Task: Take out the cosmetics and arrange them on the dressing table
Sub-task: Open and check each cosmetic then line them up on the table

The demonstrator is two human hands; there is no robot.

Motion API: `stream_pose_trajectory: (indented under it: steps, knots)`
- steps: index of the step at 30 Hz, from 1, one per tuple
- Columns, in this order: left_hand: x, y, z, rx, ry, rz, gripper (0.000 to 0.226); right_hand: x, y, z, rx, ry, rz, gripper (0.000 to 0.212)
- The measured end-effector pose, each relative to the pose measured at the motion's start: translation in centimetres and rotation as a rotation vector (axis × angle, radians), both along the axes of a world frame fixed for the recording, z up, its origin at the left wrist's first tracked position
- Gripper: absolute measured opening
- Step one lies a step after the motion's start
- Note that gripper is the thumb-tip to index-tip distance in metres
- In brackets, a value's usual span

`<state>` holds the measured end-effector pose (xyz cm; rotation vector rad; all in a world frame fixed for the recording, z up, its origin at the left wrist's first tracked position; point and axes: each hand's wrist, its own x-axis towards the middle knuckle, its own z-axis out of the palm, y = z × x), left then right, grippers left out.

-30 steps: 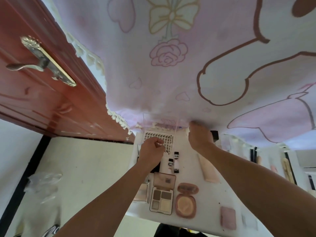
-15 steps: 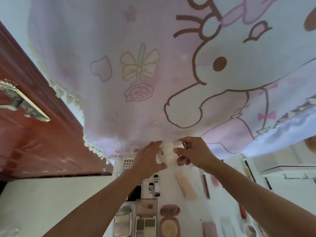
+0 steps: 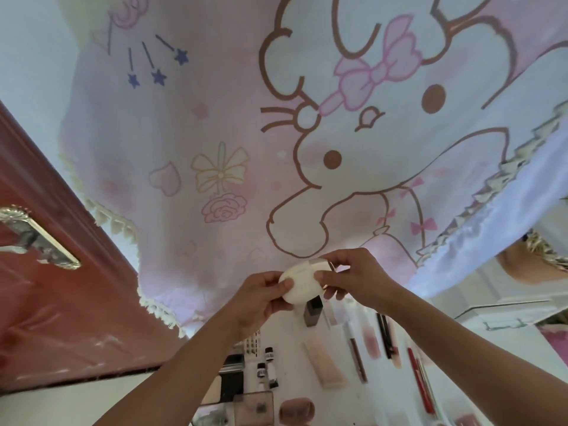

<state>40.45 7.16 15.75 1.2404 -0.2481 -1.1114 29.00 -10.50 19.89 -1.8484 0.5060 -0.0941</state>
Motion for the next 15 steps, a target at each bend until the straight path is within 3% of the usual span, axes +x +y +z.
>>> stream_pose_trajectory:
  steps: [8,12,15]
  knots:
    - [0.1,-0.5,1.4,-0.031,-0.020,0.031,0.036,0.3,-1.2,1.0,-0.021,-0.125,0.088,0.026]
    - [-0.3,-0.8,1.8,-0.049,0.002,0.042,0.029,0.2,-1.7,1.3,-0.035,-0.155,0.133,0.024]
    - [-0.3,-0.7,1.8,-0.065,0.030,0.034,0.039,0.0,-1.7,1.3,-0.045,-0.178,0.145,0.028]
